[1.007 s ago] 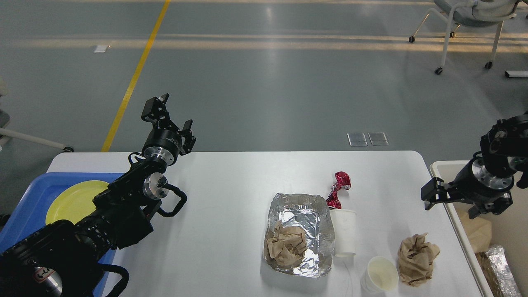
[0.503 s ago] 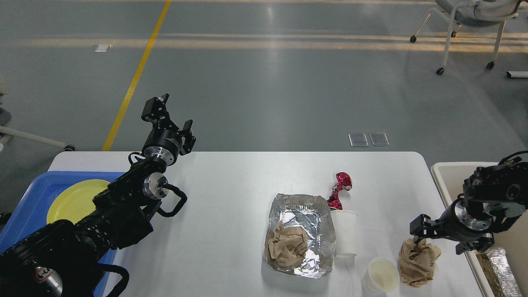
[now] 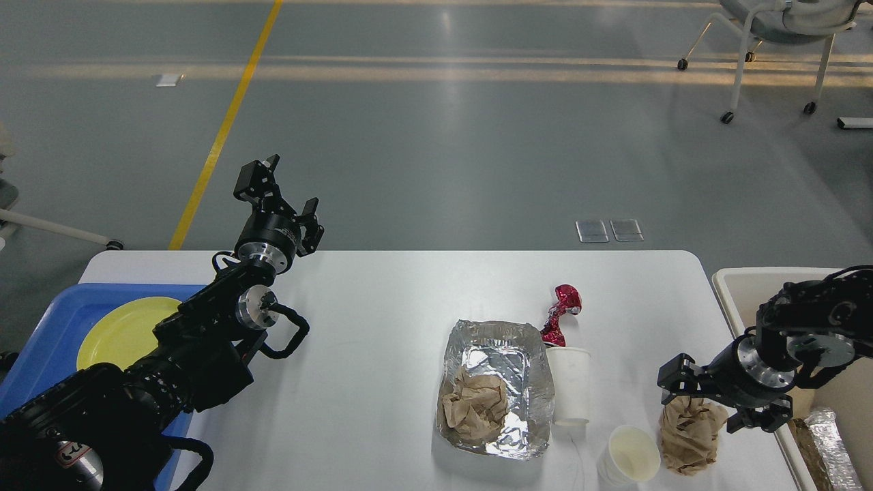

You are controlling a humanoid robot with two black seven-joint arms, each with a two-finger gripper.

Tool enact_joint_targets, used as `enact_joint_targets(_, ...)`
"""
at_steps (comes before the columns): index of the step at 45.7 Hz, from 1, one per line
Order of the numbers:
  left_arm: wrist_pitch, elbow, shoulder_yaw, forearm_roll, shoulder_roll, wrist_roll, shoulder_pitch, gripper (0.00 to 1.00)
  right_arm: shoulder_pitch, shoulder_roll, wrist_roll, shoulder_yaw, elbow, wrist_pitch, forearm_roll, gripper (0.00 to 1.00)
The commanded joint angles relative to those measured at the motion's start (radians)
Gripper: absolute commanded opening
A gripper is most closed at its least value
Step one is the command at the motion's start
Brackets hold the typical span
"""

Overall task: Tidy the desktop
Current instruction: 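Lower the right gripper and close it on the crumpled brown paper, then lift the crumpled brown paper up with the right gripper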

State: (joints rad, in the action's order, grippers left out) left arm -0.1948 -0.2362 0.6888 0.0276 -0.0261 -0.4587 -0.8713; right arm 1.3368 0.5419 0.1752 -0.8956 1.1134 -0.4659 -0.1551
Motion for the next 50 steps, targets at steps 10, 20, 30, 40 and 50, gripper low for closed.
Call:
enact_joint_targets(10, 0.0, 0.0, 0.0, 0.0, 0.0, 0.0, 0.0, 1.0, -0.09, -0.051, 0.0, 0.02, -0.012, 0.047, 0.012, 1.0)
enact_joint_targets(20, 0.0, 0.0, 0.0, 0.0, 0.0, 0.0, 0.0, 1.0, -0.097, -0.059, -0.002, 0.023, -0.02, 0.082, 0.012, 0.89)
enact_joint_targets(30, 0.0, 0.0, 0.0, 0.0, 0.0, 0.0, 0.0, 1.0, -0.099, -0.059, -0.008, 0.037, -0.052, 0.084, 0.011, 0.17)
enact_joint_targets(40, 0.0, 0.0, 0.0, 0.0, 0.0, 0.0, 0.0, 1.0, -0.096, -0.062, -0.011, 0.043, -0.067, 0.084, 0.009, 0.0)
enact_joint_targets(50, 0.0, 0.0, 0.0, 0.0, 0.0, 0.0, 0.0, 1.0, -0.077, -0.062, -0.011, 0.046, -0.067, 0.081, 0.009, 0.0)
